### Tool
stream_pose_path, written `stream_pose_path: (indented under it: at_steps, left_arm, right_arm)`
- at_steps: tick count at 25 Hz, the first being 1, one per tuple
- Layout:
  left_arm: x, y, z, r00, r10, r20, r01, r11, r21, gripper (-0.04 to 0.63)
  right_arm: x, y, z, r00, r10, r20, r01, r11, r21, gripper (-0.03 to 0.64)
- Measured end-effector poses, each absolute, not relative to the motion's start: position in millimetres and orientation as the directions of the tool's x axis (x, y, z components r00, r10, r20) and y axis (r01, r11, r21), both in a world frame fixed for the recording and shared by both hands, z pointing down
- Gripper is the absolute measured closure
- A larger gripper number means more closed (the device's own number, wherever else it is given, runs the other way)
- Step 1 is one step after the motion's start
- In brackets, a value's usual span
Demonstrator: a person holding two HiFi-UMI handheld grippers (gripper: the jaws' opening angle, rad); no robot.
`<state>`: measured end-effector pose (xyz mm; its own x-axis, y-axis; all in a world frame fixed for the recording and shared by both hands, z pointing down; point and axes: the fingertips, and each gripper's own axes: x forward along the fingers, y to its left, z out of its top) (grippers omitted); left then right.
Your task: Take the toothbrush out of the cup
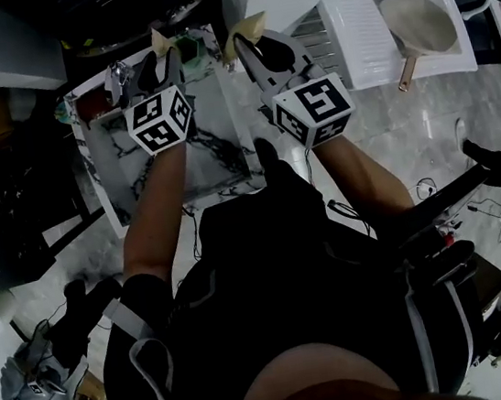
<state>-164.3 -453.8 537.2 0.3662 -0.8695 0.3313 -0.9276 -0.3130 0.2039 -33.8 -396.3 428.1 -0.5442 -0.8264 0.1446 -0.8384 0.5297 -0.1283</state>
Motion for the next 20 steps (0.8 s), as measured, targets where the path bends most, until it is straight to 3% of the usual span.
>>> stream_pose_path:
  at_steps: [12, 16, 20]
  left_arm:
    - [-154, -477, 583, 0.335, -0.874, 0.353, -0.940, -0.283, 0.192, 0.448]
    - [-156, -479, 584, 0.310, -0.888, 0.339, -0.949, -0.266, 0.171, 0.516]
    - [-158, -481, 583, 0.299, -0.894, 0.334, -0.952, -0.253, 0.173, 0.538]
  right_arm:
    - [-19, -408, 468, -0.550, -0.815, 0.184, -0.834, 0.523, -0.175, 0.572]
    - [-14, -409, 476, -0.545, -0.816, 0.192, -0.837, 0.513, -0.192, 0.572]
    - [-12, -409, 479, -0.542, -0.817, 0.198, -0.838, 0.509, -0.197, 0.572]
